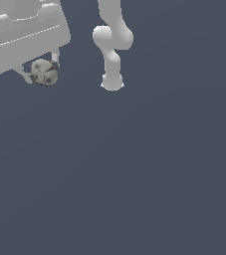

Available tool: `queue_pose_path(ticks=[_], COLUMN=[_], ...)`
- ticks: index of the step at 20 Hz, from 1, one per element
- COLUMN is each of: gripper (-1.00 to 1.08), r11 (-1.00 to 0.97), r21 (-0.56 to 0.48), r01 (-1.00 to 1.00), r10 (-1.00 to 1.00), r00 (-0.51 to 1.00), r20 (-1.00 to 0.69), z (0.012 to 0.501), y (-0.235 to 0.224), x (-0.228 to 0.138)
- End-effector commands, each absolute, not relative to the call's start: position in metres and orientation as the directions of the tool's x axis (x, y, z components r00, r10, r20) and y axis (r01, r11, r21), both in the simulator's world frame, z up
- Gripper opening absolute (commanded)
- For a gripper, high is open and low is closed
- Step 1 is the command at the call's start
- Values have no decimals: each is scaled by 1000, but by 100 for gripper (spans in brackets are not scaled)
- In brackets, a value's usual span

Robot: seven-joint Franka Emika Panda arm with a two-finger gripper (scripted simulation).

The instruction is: Pick up the object and move it to a goal position.

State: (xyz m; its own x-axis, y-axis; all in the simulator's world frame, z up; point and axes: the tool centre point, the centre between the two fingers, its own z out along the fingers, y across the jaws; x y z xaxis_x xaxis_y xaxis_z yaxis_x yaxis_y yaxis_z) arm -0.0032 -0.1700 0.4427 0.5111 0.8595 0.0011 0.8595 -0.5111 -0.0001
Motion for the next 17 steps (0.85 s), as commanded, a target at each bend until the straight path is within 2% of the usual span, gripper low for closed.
queue_pose_path(ticks=[1,8,17], gripper=[-100,-100,-100], r11=[-511,-511,-512], r21=[0,0,0], r01=[860,859,859], r10=[860,859,859], r00=[511,511,512], r20=[1,1,0], z=[461,491,502], y=[-176,-186,-190], x=[-5,-7,-7])
